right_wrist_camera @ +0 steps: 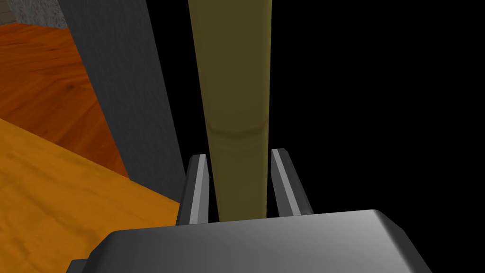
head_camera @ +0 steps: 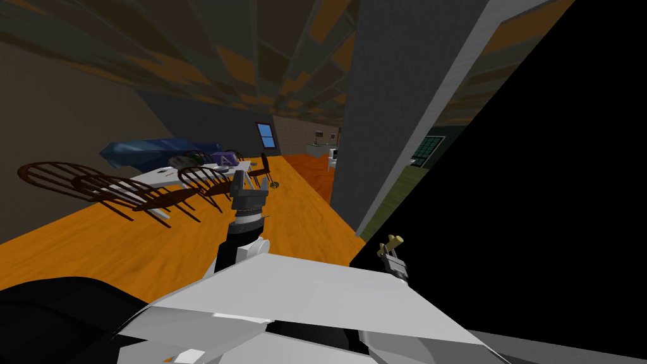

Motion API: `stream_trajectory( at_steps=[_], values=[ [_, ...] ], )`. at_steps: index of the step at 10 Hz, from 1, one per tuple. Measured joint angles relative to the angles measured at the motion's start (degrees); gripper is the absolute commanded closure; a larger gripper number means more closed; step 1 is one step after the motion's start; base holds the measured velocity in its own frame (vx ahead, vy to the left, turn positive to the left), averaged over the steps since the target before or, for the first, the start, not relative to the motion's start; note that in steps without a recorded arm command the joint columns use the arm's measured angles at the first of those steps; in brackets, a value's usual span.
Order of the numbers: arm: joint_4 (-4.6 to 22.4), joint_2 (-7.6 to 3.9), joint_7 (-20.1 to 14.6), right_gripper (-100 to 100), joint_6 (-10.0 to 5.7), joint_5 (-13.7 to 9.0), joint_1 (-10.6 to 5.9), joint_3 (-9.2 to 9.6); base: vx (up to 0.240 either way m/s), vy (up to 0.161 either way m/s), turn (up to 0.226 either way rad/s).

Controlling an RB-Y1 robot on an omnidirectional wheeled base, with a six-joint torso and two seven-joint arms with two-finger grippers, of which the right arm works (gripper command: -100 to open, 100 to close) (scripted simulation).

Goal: Pull the door open

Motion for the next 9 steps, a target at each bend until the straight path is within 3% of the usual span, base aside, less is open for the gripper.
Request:
stream_trajectory(
  at_steps=[3,6,9],
  values=[
    [-0.3,-0.54,-0.8,100,-0.78,1.0,0.56,1.41,-0.203,-0.036,0.06],
    [-0.4,-1.65,-2.3,100,-2.72,2.6,1.51,3.71,-0.216,-0.038,0.051],
    [-1.9,-2.4,-3.0,100,-2.98,3.7,2.9,5.2,-0.169,-0.029,0.071]
  ],
)
